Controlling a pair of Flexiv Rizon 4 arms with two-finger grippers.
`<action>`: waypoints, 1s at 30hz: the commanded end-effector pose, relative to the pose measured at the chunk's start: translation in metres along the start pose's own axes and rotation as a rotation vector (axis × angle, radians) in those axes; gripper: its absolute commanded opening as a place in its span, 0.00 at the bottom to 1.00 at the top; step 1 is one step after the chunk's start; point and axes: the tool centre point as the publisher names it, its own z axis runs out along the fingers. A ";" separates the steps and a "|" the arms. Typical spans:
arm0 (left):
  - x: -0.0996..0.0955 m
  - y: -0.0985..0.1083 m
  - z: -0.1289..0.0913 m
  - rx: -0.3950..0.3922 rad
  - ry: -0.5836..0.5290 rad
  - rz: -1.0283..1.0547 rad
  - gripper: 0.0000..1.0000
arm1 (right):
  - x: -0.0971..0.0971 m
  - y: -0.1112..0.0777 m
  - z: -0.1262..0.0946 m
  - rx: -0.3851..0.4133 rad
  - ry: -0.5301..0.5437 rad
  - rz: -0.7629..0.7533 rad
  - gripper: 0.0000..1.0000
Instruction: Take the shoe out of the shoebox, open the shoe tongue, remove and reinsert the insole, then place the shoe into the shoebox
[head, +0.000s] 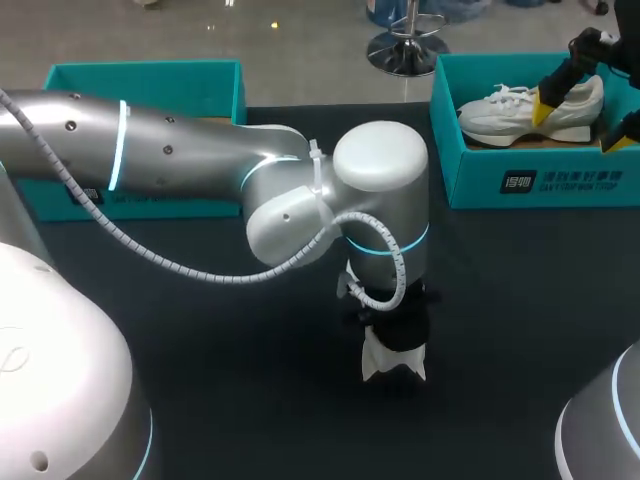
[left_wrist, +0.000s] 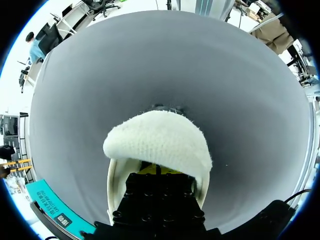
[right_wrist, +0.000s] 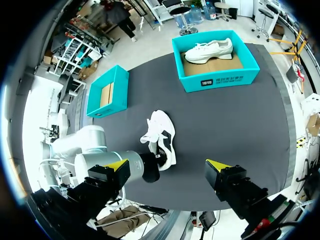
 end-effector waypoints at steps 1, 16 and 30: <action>-0.001 0.004 -0.014 -0.019 0.008 0.015 0.00 | 0.001 0.002 0.000 0.005 -0.003 0.001 1.00; -0.020 0.034 -0.047 -0.190 -0.032 0.060 0.00 | 0.001 0.002 0.000 0.005 -0.003 0.001 1.00; -0.019 0.059 -0.046 -0.266 0.008 0.076 0.00 | 0.001 0.002 0.000 0.005 -0.003 0.001 1.00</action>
